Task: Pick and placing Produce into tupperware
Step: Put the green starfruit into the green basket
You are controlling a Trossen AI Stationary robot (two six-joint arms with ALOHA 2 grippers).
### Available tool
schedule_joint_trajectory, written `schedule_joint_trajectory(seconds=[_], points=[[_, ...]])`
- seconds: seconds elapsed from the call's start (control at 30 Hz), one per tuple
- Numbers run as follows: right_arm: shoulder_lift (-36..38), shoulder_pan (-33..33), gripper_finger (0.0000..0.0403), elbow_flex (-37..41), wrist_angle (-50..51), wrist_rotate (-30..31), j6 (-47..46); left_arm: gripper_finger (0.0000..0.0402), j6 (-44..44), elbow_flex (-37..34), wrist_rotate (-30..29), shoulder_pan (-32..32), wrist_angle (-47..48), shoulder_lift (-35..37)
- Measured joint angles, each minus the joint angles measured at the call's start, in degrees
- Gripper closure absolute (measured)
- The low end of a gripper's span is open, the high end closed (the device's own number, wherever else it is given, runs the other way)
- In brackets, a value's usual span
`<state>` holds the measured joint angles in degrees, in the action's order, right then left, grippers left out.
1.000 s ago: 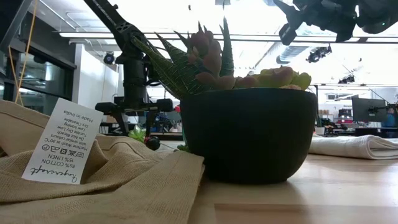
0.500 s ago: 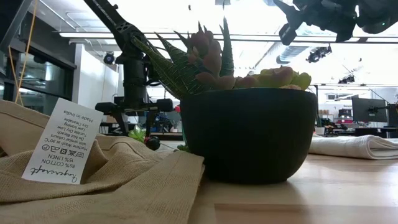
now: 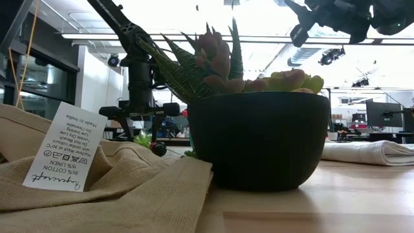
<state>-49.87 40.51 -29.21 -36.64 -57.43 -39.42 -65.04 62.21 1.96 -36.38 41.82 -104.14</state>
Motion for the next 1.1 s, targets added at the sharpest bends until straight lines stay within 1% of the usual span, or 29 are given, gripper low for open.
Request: schedule_joint_trajectory(seconds=[0.27,0.47,0.7,0.93,1.0,1.1], points=[[0.0,0.0,0.0324,0.0,0.0,0.0,0.02,0.0178,0.01,-0.02,0.0,0.02,0.0,0.0],[-0.01,0.0,0.0324,0.0,0.02,0.0,0.36,0.0197,0.13,0.0,0.22,0.02,-0.17,0.0],[-0.02,0.0,0.0324,0.0,0.0,0.0,0.46,0.0175,0.11,-0.02,0.22,0.02,-0.22,0.0],[-0.02,0.0,0.0324,0.0,0.0,0.0,0.46,0.0199,0.16,-0.02,0.67,0.02,-0.29,0.0],[-0.01,0.0,0.0324,0.0,0.0,0.0,0.46,0.0199,0.17,-0.02,0.66,0.02,-0.34,0.0],[-0.02,0.0,0.0324,0.0,0.0,0.0,0.46,0.0182,0.17,-0.02,0.66,0.02,-0.35,0.0]])
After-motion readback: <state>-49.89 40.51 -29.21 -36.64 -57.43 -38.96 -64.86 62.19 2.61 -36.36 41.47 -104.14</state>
